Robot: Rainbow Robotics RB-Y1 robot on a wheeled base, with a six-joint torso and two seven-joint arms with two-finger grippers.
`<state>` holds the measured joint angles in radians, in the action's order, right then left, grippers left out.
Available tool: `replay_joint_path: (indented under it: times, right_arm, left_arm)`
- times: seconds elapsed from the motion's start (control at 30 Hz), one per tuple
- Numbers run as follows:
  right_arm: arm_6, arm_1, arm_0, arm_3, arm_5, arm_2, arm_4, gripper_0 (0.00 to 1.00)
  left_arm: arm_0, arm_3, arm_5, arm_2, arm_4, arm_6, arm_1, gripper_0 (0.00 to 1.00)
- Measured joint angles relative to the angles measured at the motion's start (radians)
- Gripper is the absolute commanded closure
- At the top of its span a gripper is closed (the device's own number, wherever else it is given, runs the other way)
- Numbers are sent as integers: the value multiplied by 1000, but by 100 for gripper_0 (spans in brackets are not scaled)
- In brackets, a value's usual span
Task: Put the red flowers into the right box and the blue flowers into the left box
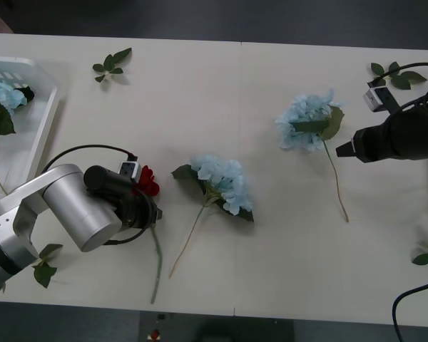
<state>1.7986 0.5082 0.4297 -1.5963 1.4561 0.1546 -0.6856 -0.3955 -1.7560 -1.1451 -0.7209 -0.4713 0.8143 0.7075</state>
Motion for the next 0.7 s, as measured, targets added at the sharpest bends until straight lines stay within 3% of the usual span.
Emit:
replay_joint_path:
  times: [0.43,0.7]
  right_arm:
    - [0,-37,0,138,-221,-141,7,0]
    - [0,-37,0,180,-261,-178,32,0]
  left_arm:
    - [-2,0,0,-13,60,0,0,1]
    - [-2,1,0,-13,60,0,0,23]
